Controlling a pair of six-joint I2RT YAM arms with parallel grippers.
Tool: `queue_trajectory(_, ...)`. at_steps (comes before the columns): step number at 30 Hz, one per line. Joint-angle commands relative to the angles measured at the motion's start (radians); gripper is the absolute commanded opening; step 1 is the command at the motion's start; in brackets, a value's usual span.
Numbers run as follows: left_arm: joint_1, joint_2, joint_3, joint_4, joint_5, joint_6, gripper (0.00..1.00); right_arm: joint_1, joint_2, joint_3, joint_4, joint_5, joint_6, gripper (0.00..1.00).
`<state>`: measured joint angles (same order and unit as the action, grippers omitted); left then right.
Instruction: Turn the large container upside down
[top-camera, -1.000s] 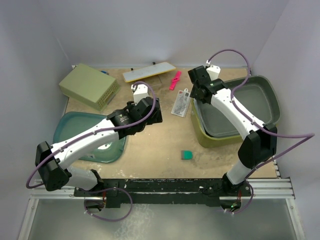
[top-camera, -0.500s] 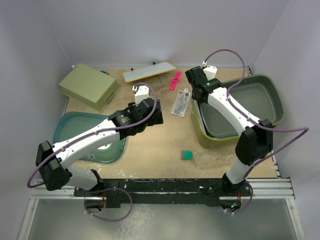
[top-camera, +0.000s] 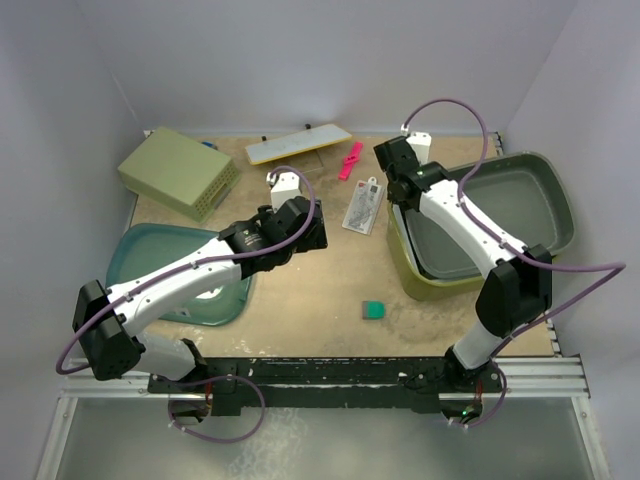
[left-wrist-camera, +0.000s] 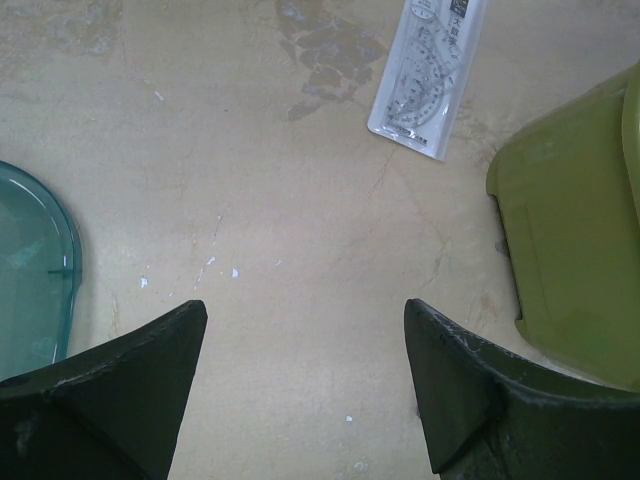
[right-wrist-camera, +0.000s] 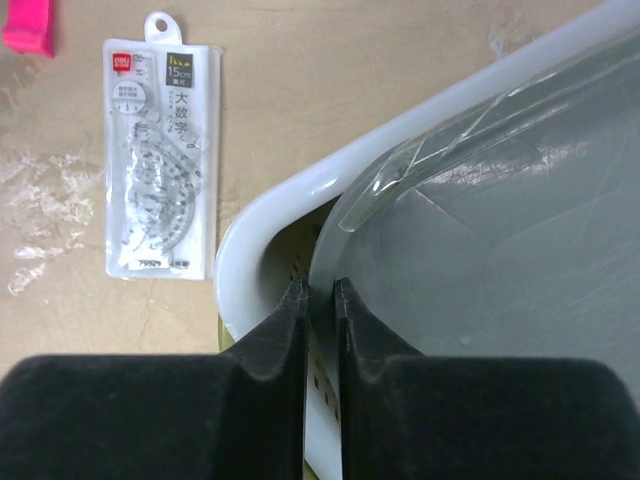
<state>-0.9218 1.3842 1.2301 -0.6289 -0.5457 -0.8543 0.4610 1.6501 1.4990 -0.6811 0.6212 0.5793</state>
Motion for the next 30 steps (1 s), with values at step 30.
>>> queue_trajectory(30,0.055,-0.031,0.123,-0.017,-0.038,0.068,0.78,-0.001,-0.354,0.03,0.088,-0.478,-0.045,0.0)
